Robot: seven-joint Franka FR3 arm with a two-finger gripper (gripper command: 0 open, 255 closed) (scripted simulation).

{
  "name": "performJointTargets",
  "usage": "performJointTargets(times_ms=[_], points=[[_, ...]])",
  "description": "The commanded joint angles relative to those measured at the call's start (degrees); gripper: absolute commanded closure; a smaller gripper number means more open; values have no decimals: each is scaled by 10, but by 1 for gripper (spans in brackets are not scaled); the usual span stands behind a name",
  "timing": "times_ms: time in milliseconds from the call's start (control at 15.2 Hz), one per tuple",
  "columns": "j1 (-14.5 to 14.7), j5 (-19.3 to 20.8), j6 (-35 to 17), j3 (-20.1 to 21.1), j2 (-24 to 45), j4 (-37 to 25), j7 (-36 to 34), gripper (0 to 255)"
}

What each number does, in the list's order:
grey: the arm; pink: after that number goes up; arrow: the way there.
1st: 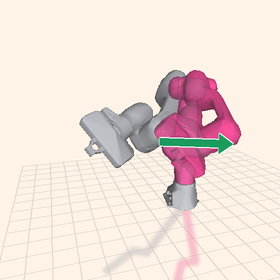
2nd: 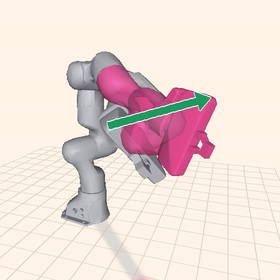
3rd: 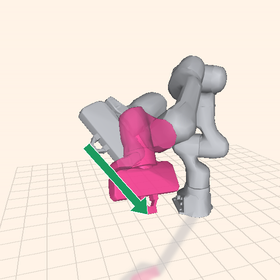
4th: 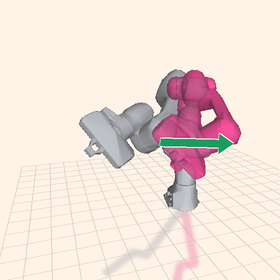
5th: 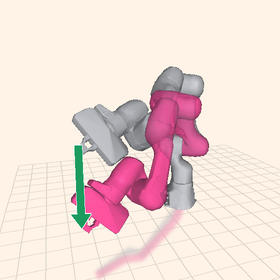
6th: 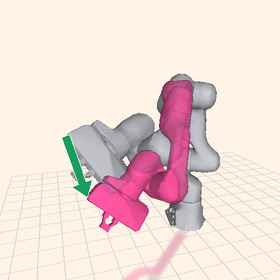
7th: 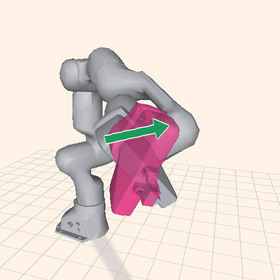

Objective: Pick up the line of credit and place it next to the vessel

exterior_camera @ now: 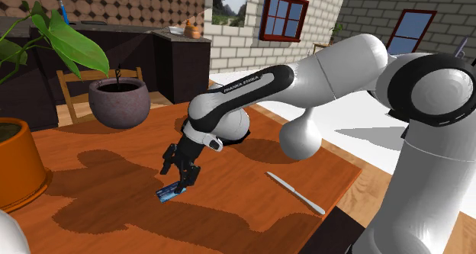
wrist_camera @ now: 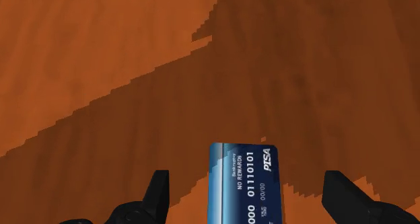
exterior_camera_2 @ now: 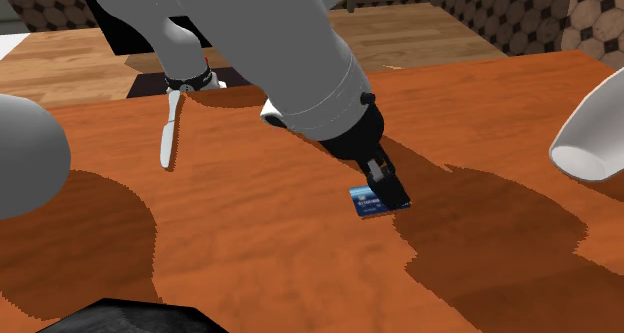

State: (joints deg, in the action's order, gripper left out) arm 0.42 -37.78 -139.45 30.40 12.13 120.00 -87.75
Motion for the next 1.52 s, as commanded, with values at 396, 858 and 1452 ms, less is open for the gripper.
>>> performJointTargets(times_ms=[396, 858, 1452], points=[[25, 9, -55, 2, 58, -15, -13, 0], [25, 10, -55, 2, 58, -16, -13, 0], [25, 10, -55, 2, 58, -16, -13, 255]])
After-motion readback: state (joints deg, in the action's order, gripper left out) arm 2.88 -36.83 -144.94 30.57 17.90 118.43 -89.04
